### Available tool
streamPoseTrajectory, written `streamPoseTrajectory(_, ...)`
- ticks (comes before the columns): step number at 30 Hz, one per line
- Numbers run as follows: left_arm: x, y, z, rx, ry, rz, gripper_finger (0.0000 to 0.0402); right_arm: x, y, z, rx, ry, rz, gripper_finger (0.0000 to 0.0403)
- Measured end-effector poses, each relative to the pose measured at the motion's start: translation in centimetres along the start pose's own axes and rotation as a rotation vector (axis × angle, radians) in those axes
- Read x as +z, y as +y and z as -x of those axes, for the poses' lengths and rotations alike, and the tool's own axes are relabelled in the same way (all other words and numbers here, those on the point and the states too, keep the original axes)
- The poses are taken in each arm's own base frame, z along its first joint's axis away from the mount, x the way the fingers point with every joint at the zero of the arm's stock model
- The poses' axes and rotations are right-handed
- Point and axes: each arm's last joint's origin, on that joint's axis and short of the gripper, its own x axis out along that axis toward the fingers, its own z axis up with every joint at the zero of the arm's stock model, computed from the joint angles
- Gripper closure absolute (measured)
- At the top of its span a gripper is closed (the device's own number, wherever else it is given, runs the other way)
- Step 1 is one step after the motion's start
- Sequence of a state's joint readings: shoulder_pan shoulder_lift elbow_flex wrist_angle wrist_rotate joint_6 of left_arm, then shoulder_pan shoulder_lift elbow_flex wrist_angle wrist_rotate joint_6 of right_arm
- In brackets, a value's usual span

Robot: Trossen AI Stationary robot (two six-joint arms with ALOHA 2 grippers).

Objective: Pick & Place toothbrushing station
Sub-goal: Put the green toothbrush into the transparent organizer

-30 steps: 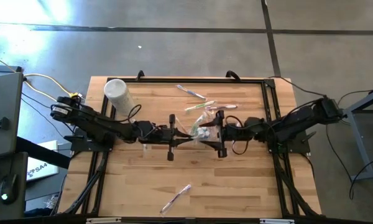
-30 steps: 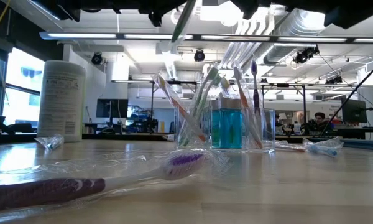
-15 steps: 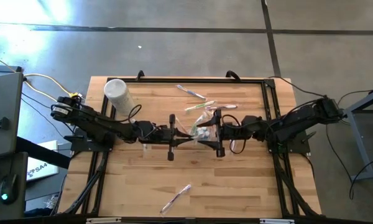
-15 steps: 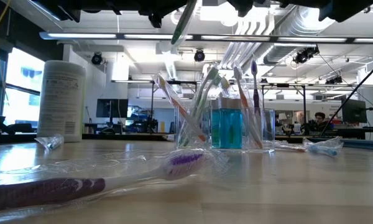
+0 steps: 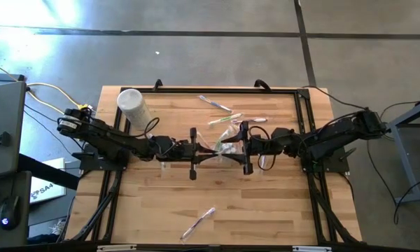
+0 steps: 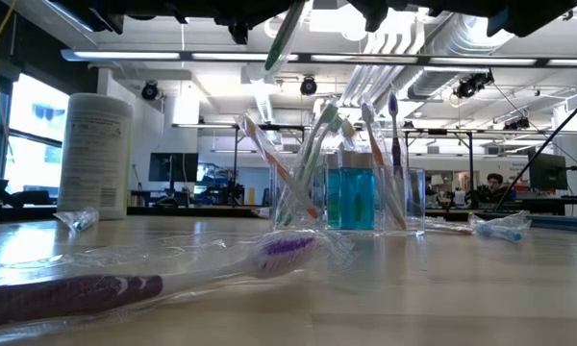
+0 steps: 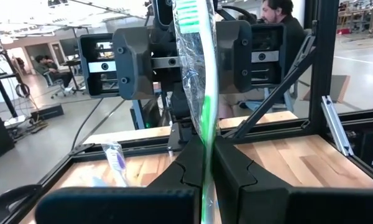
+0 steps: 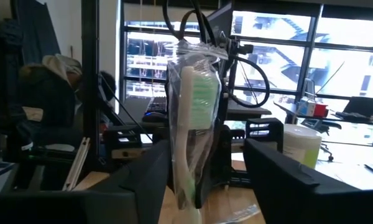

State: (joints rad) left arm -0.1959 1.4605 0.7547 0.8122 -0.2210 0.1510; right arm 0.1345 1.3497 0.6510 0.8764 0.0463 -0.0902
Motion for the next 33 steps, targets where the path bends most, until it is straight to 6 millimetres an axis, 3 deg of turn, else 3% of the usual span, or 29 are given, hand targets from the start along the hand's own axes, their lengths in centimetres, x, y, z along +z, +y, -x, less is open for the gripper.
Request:
streamPoseTrajectory(15,0.1,0.1,-0.1,0.029,0.003,0.005,0.0394,0.0,0.0,0.0,-0.003,0.0,0.0,0.0229)
streamPoseTrajectory(25,-0.6,-0.5,-2.3,0.022,0.043,-0.035,0.0394,-0.2,0.0,0.0,-0.001,0.021,0.001,0.0229)
streamPoseTrajectory(33,-0.5,-0.5,-2.4,0.022,0.042,-0.041,0.0393,-0.5,0.0,0.0,0.0,0.052,0.003,0.0229)
